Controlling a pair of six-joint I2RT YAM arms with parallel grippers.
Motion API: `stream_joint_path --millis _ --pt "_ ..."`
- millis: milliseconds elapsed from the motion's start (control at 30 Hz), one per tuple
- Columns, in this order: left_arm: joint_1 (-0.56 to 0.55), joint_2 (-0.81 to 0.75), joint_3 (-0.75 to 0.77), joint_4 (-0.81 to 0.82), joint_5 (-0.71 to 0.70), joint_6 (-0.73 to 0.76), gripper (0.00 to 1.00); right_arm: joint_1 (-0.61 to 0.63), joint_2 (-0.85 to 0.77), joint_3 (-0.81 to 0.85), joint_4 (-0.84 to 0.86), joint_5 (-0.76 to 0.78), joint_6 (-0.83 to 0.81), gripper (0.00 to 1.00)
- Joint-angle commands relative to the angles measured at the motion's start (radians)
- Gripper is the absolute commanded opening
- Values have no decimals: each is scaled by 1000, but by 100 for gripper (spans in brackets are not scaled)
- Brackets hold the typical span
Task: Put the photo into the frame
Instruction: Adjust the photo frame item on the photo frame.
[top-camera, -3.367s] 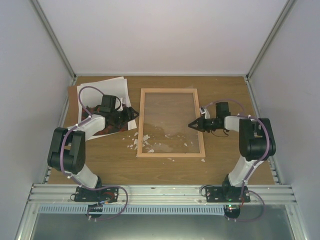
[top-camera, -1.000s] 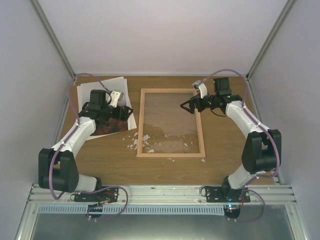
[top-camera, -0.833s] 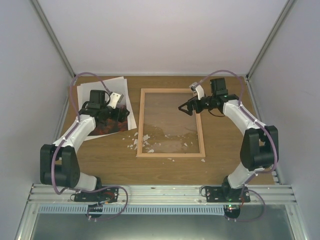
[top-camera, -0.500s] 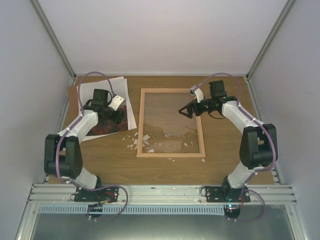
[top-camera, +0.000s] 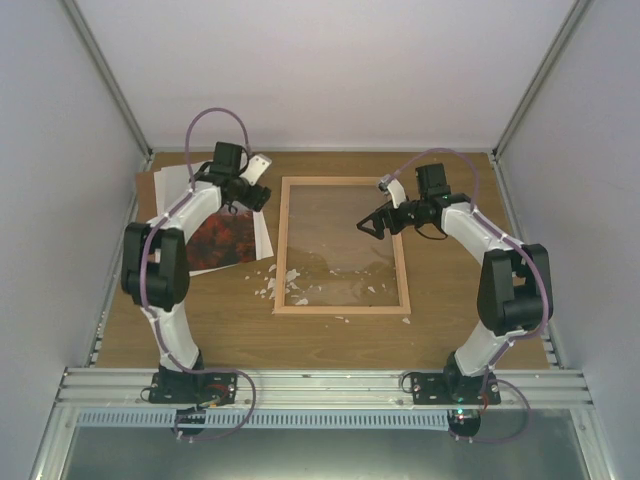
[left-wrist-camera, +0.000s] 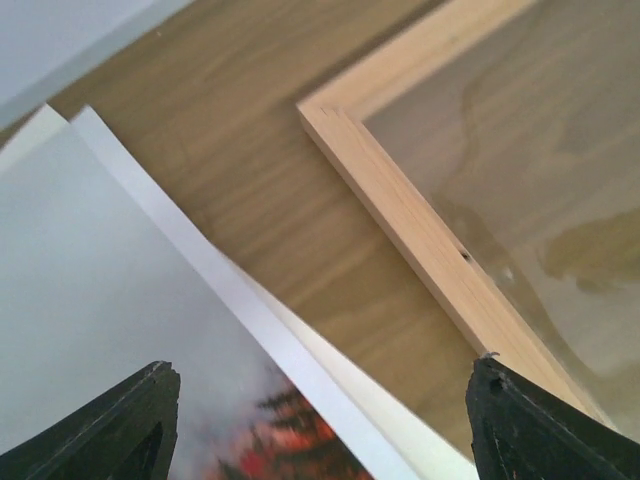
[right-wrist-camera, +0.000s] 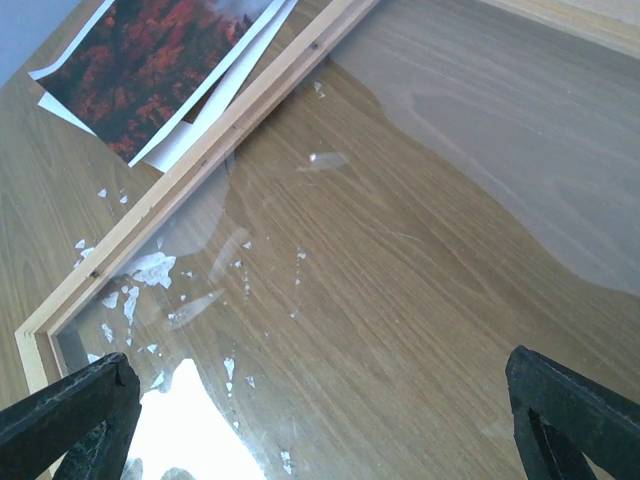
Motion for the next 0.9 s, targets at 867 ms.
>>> stream_joint_path --millis 867 --pt "-110 553 582 21 -236 -36 85 10 -24 -55 48 23 11 100"
